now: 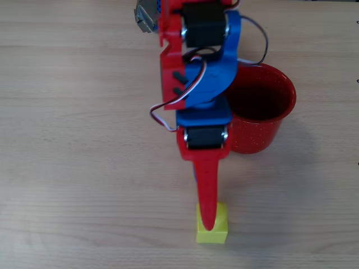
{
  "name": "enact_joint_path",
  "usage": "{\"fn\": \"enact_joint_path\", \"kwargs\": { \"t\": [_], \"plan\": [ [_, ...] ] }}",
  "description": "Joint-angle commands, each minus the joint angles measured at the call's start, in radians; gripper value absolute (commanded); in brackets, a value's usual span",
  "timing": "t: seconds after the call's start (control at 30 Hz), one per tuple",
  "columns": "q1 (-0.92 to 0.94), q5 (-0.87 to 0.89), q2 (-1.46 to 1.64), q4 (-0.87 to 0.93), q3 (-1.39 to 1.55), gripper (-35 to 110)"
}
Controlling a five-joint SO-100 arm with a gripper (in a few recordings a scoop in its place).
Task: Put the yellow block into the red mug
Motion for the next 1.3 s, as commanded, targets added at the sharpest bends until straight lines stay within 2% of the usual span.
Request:
{"fn": "enact_joint_path", "kwargs": {
  "t": [0.0, 0.43, 0.57, 1.07, 1.27],
  "plan": [
    [0.005, -0.017, 0.041, -0.029, -0.071, 45],
    [0.002, -0.043, -0.014, -0.060, -0.058, 45],
    [-0.005, -0.049, -0.015, -0.061, -0.055, 35],
    [-0.028, -0.052, 0.000, -0.060, -0.049, 30],
    [-0.025, -0.038, 0.011, -0.044, -0.049, 20]
  ]
}}
